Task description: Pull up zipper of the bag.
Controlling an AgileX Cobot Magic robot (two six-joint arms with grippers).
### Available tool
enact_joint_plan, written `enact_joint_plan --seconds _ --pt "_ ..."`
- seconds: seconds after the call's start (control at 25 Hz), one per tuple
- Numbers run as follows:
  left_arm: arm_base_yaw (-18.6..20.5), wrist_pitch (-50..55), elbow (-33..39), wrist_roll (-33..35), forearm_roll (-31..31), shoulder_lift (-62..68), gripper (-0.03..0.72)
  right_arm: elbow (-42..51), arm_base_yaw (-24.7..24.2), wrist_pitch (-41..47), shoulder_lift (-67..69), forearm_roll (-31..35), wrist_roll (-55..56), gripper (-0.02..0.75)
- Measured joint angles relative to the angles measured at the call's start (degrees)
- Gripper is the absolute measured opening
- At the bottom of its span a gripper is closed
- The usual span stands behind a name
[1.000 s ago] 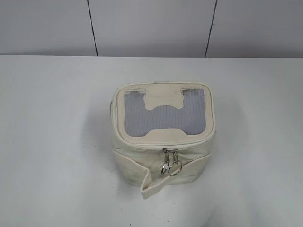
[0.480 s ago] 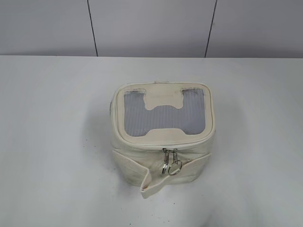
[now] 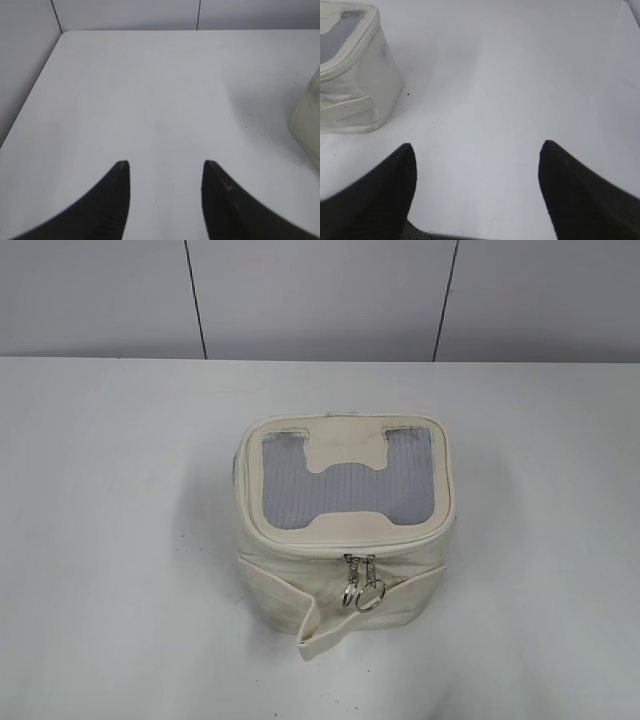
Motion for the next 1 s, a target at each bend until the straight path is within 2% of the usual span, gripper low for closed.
enact_joint_plan --seconds 1.0 --pt "0.0 0.0 0.0 0.0 0.0 0.0 0.365 0.0 0.0 0.0 0.0 0.0 -0.2 0.588"
